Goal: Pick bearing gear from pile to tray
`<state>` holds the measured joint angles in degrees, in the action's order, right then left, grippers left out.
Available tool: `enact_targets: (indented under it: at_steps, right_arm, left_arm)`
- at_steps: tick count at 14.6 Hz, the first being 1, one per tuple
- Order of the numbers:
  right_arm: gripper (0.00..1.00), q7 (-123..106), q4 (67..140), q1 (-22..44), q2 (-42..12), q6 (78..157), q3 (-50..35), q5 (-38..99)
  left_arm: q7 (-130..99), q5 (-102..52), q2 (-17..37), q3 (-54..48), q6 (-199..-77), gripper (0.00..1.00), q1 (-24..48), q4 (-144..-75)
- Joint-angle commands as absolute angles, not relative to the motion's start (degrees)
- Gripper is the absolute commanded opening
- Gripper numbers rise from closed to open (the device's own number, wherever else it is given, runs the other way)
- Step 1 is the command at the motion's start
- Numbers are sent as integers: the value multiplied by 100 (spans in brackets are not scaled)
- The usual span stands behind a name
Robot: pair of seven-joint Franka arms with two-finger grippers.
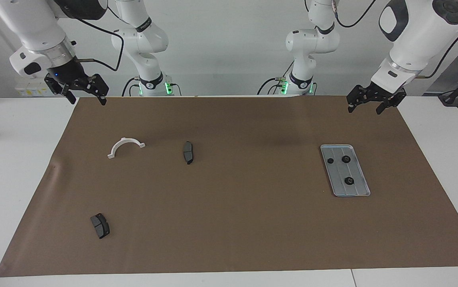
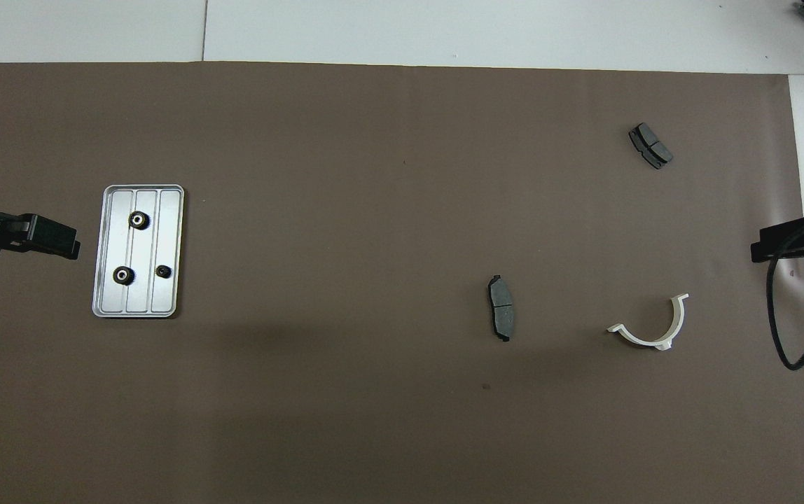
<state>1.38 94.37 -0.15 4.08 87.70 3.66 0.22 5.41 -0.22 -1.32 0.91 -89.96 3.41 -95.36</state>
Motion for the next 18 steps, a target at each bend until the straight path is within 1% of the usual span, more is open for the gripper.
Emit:
enact_targets:
  at_steps: [1,18]
  right_arm:
    - [100,176,9457,-44,431,8745,334,70]
    - [100,176,9466,-35,431,8745,334,70]
  left_arm:
    - [422,219,-299,70,-8939,100,378,-9694]
    - [290,26,-325,70,-9000,100,308,-9738]
